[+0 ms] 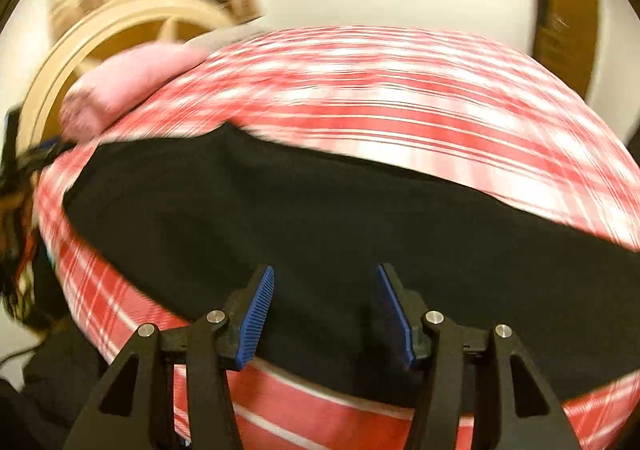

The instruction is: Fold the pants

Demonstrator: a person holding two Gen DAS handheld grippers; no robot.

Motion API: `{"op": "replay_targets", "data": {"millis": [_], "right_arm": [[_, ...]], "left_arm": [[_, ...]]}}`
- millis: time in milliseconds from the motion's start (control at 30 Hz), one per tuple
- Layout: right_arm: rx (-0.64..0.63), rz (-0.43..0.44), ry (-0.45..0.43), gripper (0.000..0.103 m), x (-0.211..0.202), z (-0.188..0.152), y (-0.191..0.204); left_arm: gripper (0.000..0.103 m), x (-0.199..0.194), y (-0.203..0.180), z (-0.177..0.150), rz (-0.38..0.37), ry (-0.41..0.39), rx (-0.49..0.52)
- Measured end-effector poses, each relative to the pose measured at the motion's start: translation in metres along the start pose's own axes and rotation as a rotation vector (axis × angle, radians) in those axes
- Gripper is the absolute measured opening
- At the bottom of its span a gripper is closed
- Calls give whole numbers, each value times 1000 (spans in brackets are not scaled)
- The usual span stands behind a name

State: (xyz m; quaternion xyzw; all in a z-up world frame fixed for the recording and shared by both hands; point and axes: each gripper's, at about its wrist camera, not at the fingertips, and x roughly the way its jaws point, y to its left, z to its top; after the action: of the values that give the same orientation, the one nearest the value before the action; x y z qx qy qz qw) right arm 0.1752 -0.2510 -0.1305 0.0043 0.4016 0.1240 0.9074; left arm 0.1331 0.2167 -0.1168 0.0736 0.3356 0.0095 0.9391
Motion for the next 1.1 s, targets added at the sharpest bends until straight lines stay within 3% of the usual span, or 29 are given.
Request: {"op": "replay_targets", "data": {"millis": [67, 133, 433, 600, 800, 967, 1100], "right_arm": [[78, -31, -13, 55, -12, 0, -34], [170, -78, -36, 55, -30, -4, -74], [658, -313, -104, 55, -105, -52, -261], [793, -360, -96, 55, -122, -77, -319], [849, -337, -50, 55, -114, -86, -341], [831, -343, -18, 55, -105, -93, -333], [830, -317, -20, 43, -104, -94, -332]], "left_arm": [[90, -5, -6, 7, 32, -27, 10], [94, -9, -15, 15, 14, -50, 8], [96, 1, -128, 28, -242, -25, 178], [96, 11, -186, 27, -353, 20, 226], [96, 21, -228, 22, -406, 73, 248], [96, 33, -237, 12, -389, 133, 250], [96, 43, -238, 5, -382, 172, 242]]}}
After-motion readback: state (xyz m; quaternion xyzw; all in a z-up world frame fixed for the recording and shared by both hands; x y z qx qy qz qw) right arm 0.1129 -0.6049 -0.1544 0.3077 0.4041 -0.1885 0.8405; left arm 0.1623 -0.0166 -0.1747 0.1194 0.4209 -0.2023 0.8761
